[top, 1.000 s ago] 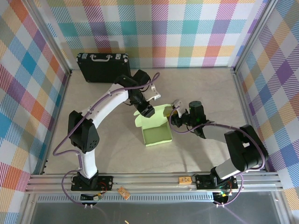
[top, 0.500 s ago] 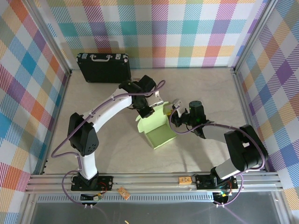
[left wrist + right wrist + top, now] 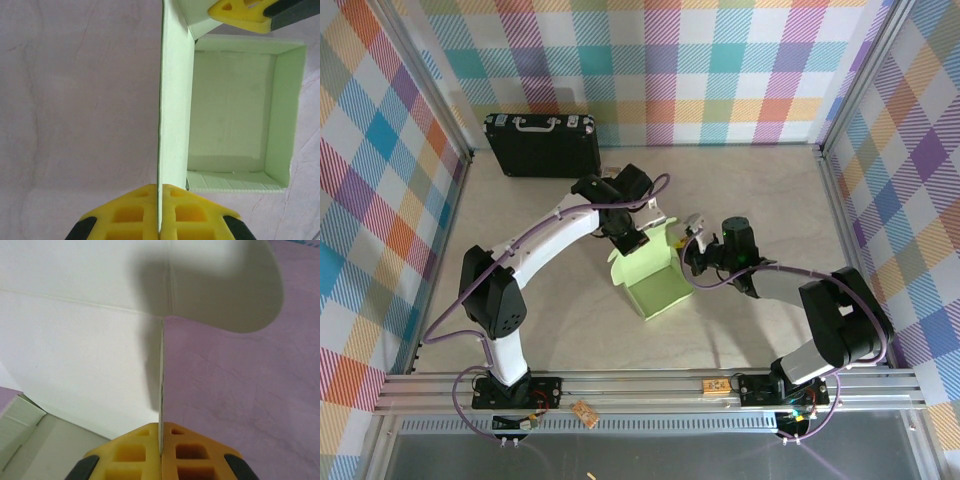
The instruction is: Fold the paper box
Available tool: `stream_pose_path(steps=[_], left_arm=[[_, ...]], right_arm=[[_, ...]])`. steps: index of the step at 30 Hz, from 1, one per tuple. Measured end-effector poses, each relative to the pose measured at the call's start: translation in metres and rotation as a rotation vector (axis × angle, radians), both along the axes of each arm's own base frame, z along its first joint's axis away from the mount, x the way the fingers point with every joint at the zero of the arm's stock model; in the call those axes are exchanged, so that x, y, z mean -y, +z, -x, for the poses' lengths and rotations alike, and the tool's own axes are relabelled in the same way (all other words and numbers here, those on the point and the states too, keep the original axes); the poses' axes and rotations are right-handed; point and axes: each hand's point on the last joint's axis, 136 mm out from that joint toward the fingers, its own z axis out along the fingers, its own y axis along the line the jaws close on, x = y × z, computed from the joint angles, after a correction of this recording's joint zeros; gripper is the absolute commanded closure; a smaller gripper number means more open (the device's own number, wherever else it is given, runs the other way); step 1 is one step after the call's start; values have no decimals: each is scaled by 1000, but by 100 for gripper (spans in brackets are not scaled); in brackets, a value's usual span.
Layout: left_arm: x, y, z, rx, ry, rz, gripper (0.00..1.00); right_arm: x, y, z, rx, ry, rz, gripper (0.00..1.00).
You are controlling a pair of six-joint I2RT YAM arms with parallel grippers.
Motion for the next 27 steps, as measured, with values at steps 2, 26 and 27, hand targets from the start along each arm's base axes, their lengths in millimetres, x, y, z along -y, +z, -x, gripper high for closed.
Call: stream_pose_path(steps=[2, 26, 27], left_arm=[[-3, -1, 2, -8, 11, -12, 100], [-4, 0, 20, 17, 31, 35, 100], [-6, 0, 23, 26, 18, 37, 100]], right_arm=[[-4, -3, 4, -7, 6, 10, 94], [-28, 35, 30, 12, 28, -6, 37], [-28, 45, 33, 35, 37, -15, 35]])
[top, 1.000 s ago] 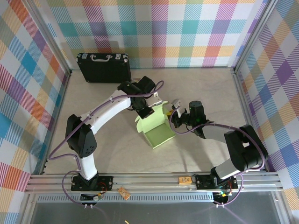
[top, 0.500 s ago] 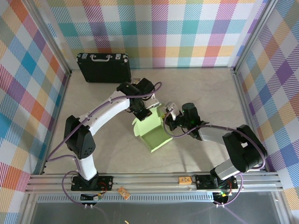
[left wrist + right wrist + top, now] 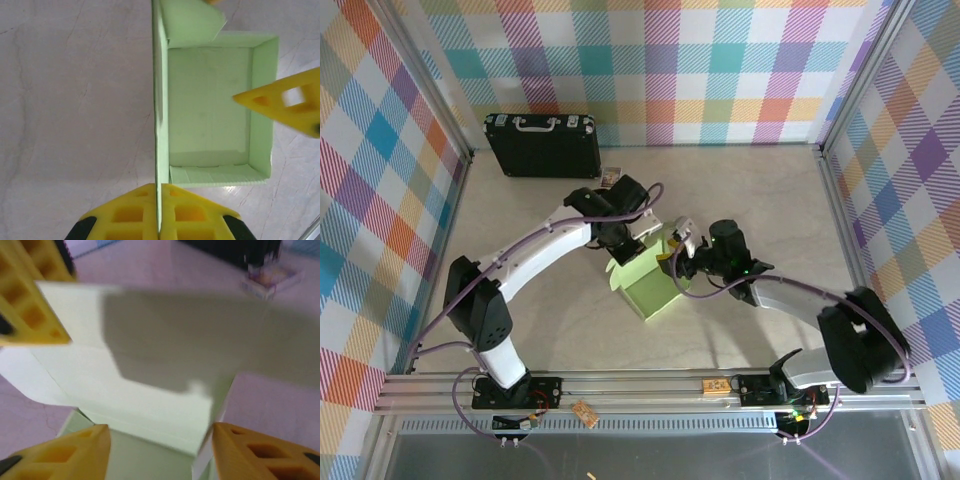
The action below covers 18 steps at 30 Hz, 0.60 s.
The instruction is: Fold the paper box
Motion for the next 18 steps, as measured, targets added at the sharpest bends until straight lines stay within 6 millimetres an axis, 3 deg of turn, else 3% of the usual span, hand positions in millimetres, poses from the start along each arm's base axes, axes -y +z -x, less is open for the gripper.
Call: stream_pose_path(steps=[4, 9, 18], left_arm=[[-8, 7, 9, 51, -57, 14, 100], [-9, 29, 9, 127, -118, 44, 100], [-4, 40, 22, 163, -244, 98, 100]], right_arm=[[6, 32, 15, 78, 36, -15, 30], [33, 52, 23, 135, -16, -48, 35], [93, 24, -20, 4, -288, -46, 45]])
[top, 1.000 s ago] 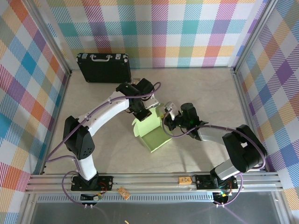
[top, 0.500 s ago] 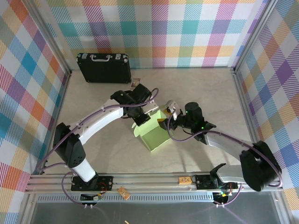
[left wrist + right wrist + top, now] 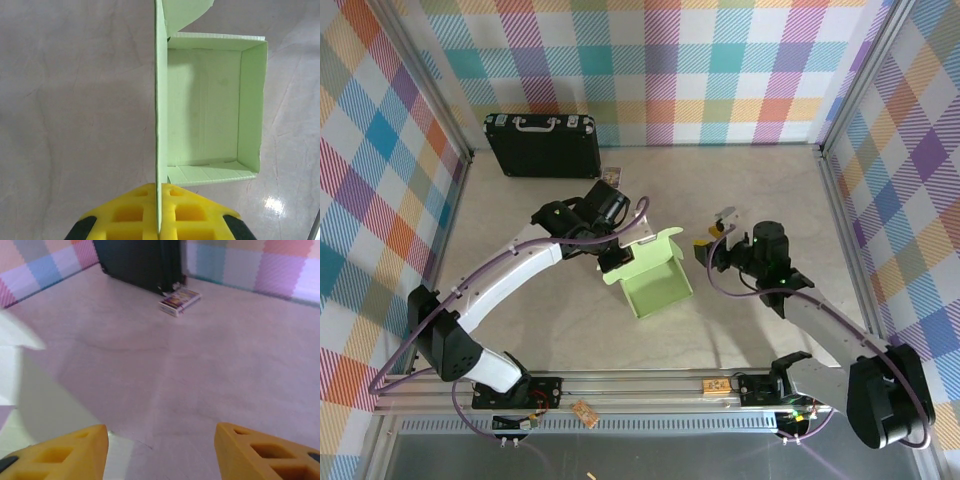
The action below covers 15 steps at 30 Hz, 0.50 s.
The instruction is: Fold the paper box
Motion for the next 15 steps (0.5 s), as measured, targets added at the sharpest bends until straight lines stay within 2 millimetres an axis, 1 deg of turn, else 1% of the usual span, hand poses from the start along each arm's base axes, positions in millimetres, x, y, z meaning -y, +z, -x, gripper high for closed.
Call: stream_pose_path(steps=[2, 4, 6, 10, 15], left_arm=[[1, 0, 1, -1, -16, 4, 100], [2, 0, 2, -4, -32, 9, 100], [3, -1, 3, -11, -44, 13, 100], [4, -4, 4, -24, -74, 16, 100], [-3, -6, 6, -58, -112, 25, 100]], right_arm=[[2, -11, -5, -42, 5, 4, 48], [-6, -19, -6, -80, 56, -1, 47], [-17, -23, 1, -93, 130, -13, 44], [-35, -18, 19, -62, 271, -45, 41], [-54, -12, 40, -18, 414, -48, 37]])
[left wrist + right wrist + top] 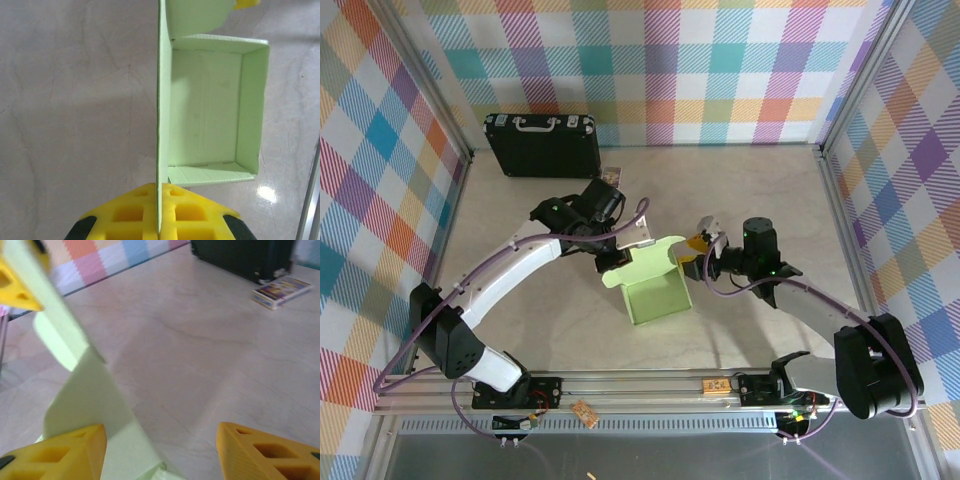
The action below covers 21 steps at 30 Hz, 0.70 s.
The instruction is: Fold the paper box
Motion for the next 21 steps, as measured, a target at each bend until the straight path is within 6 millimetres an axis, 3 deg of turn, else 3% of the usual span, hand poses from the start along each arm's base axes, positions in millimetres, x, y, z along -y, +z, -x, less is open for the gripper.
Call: stream_pose_path(steps=[6, 14, 21], left_arm=[[-4, -1, 8, -34, -68, 13, 100], [5, 2, 21, -53, -163, 76, 100], [4, 0, 27, -59, -182, 84, 100]], right_arm=[[-24, -1, 25, 54, 135, 13, 40], [-32, -6, 34, 39, 199, 0, 51], [-34, -1, 41, 52, 233, -17, 34]])
